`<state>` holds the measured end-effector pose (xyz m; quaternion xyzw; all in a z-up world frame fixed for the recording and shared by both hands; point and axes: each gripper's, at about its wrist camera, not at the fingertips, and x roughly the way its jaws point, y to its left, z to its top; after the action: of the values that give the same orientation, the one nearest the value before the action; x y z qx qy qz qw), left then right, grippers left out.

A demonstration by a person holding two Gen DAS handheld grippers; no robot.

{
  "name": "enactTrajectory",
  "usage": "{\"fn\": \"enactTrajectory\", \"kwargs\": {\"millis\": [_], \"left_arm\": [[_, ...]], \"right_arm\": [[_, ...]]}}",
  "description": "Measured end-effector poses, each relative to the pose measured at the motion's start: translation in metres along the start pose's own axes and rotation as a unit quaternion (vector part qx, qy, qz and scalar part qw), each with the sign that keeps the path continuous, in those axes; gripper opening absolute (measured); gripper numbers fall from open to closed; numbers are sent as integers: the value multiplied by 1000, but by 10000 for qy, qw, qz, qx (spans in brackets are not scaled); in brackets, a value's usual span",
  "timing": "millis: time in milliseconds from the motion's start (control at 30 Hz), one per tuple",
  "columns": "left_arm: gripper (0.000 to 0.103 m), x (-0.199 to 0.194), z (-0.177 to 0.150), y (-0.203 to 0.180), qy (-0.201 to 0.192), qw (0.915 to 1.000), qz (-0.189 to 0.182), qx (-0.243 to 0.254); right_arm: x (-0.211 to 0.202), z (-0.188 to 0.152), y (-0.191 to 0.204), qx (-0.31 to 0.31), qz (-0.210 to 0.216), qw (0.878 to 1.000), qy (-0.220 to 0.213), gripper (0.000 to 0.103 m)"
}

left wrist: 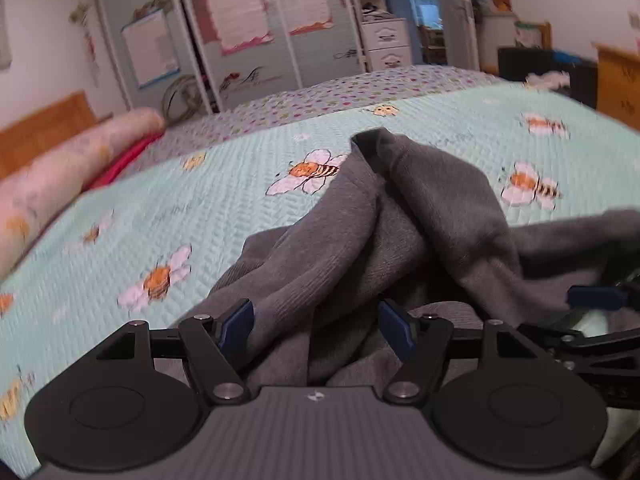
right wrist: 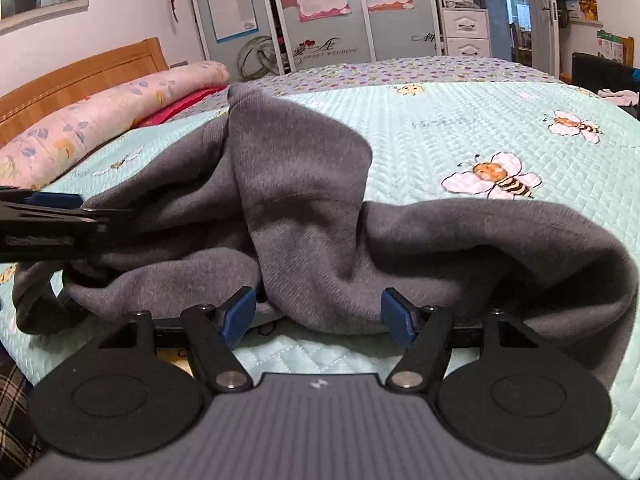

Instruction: Fold clothes

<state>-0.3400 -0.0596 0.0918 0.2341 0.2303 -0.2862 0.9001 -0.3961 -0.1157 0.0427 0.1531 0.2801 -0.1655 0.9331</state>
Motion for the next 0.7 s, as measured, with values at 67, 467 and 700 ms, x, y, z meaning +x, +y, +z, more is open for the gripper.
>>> {"fn": "enactTrajectory", "kwargs": {"millis": [67, 467, 700], "left_arm": [[71, 14, 2, -1, -6, 9997, 155, 196], [7, 42, 39, 95, -58, 9907, -178, -1349], [7, 60, 77, 118, -34, 9879, -239, -1532]], "right_arm": [[1, -1, 0, -26, -7, 10000, -2, 70], [0, 0, -2, -185, -21, 9998, -112, 70], [16, 15, 14, -654, 104, 9974, -274, 70]]}}
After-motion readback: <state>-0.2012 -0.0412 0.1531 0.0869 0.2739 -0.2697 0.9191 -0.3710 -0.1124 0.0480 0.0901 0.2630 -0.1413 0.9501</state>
